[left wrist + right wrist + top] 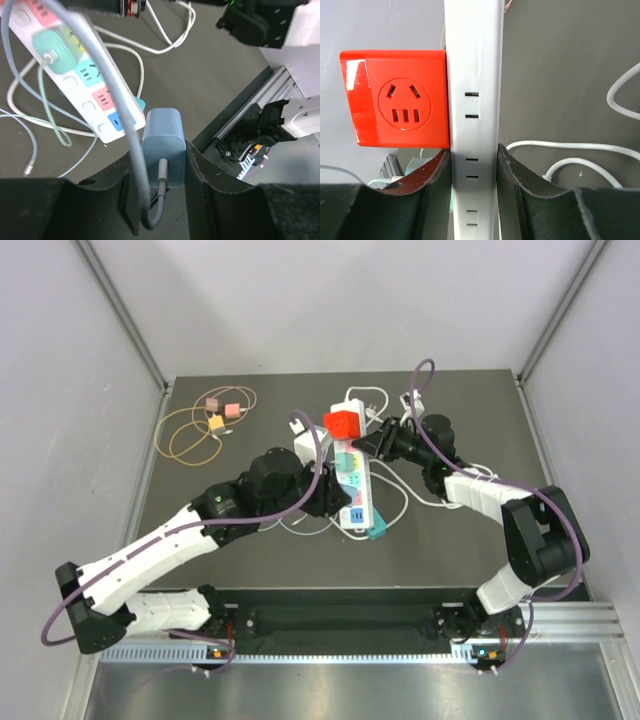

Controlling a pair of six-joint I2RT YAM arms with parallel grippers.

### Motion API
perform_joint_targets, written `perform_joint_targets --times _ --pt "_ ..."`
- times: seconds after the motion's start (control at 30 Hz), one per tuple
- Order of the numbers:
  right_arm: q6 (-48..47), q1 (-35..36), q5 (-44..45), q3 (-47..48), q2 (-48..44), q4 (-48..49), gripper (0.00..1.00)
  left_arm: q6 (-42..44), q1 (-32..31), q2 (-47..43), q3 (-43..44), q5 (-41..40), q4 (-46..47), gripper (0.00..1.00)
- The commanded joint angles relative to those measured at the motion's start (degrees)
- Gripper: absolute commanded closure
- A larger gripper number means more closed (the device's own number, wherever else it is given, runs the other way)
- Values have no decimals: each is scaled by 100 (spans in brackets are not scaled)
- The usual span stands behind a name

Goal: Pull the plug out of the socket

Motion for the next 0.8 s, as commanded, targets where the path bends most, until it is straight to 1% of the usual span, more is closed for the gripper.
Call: perform_joint_targets --times 0.0,0.1,0.13,0.17,0.2,0.33,0.4,0.43,0.5,0.53,0.6,0.7,0.77 --pt "209 -66 -173 124 -105 927 100 299 7 -467 852 -167 -38 100" --pt "244 -84 -199 124 -96 944 100 606 7 -582 1424 -772 -661 100" --pt "253 -93 -208 124 -96 953 100 781 7 -600 1801 -914 -793 100" --pt "262 -102 -217 124 -88 945 100 835 7 -608 1961 -1029 -1021 100" --pt "271 -102 -217 124 -87 953 100 870 7 -635 2215 -1125 -1058 100" --pt "279 -119 -217 124 -96 953 100 1002 7 -696 2744 -1065 -1111 100" --pt "271 -119 -225 124 -87 962 100 1081 7 -670 2972 -1292 -1259 100" --pt "271 -119 -225 124 -87 962 100 1264 7 -592 3252 -1624 -1339 100" --pt "271 -119 -225 132 -79 962 100 1459 -2 -495 3682 -1942 -1462 100" --pt "271 -119 -225 124 -79 962 100 1651 7 -407 3816 -2161 -1445 100" --pt "271 -119 -225 133 -61 962 100 1802 7 -336 4140 -2295 -1279 100" --pt "279 -119 -243 141 -35 971 100 2074 7 -327 4378 -2462 -403 100" --pt "280 -119 -252 141 -26 962 100 2189 7 -336 4458 -2611 -49 100"
